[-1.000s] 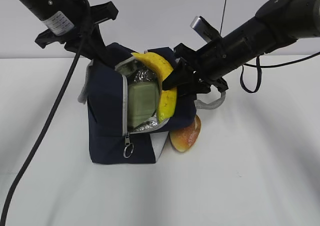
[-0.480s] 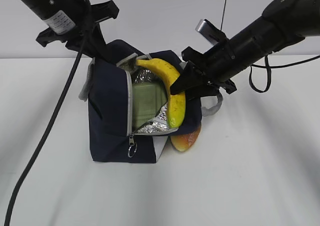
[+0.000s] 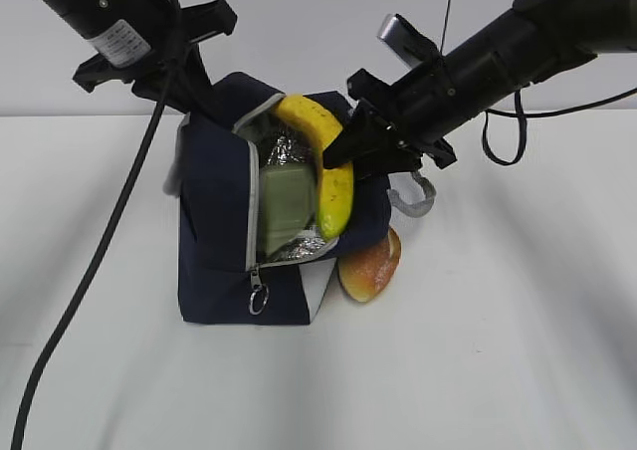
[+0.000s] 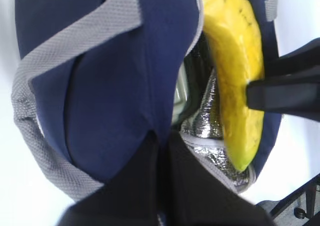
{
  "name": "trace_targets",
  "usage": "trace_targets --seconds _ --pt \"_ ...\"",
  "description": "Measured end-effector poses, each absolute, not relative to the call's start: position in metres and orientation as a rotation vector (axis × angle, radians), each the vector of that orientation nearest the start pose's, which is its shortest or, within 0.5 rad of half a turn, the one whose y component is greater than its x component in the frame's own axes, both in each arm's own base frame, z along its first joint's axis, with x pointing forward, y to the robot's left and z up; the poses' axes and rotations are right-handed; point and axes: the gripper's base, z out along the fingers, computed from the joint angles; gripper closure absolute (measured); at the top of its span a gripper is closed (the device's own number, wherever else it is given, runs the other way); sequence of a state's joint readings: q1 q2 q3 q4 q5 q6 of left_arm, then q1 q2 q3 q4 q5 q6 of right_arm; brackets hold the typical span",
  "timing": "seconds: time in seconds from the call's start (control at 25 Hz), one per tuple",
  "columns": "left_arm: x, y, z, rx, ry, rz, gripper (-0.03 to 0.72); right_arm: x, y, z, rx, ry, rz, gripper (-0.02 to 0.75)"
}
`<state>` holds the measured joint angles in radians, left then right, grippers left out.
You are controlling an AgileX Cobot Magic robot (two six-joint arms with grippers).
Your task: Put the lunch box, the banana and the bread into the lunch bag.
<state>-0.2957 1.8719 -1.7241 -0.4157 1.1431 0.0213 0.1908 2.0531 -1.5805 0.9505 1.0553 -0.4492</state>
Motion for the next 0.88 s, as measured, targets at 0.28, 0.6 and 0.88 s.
trace_targets --seconds 0.28,0.6,0.88 --pt "0.378 -0.155 0.313 0.322 2.717 -0.724 0.687 0.409 0.162 0.227 -0.181 2.622 1.27 0.452" --pt "0.378 -0.157 0.314 0.32 2.708 -0.745 0.687 0.413 0.17 0.231 -0.055 2.559 1.334 0.355" --pt "0.377 -0.157 0.314 0.339 2.704 -0.754 0.687 0.412 0.173 0.242 -0.08 2.538 1.439 0.092"
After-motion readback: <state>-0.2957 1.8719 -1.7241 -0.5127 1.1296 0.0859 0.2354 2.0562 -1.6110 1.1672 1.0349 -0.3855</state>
